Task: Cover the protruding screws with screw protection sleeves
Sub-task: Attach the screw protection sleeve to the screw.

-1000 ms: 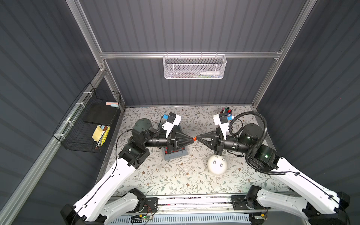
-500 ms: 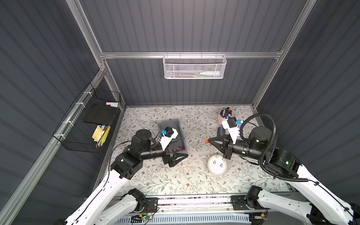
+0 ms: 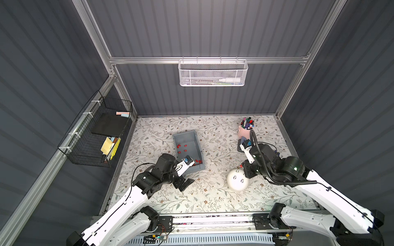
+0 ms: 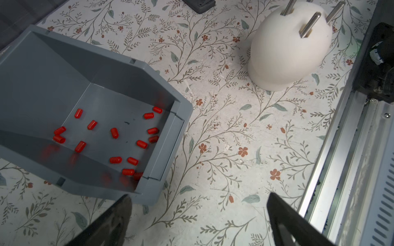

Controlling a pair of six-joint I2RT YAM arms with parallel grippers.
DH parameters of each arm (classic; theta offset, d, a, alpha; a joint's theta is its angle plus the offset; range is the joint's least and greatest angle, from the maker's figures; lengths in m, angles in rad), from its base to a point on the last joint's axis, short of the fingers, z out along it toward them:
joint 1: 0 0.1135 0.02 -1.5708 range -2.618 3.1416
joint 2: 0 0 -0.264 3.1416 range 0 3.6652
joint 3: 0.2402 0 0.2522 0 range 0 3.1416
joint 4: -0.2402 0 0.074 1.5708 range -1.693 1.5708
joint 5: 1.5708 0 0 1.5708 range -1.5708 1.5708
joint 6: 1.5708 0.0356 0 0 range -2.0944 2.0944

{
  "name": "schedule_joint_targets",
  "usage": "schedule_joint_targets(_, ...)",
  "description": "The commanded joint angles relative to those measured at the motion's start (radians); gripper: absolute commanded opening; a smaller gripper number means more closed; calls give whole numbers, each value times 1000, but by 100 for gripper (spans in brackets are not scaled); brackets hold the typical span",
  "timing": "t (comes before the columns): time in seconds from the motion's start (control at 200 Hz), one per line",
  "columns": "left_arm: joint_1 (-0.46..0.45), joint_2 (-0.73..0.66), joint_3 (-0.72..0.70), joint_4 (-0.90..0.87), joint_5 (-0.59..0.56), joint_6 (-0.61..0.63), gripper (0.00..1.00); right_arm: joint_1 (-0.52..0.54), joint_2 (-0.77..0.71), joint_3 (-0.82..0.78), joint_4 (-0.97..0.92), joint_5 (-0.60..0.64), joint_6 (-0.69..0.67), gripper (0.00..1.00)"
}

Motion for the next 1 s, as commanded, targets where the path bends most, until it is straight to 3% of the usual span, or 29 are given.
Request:
schedule_joint_targets(0.0,-4,-23,-22,-6,-23,30,98,6,45,6,-90,99,25,0)
schedule_joint_targets(0.6,-4,-48,-34,-30,-15,62,97,5,291,4,-38,155,88,0)
schedule_joint_targets(0.995,-5,-35,-34,-32,9,63,97,5,297,-18,-20,126,97,0)
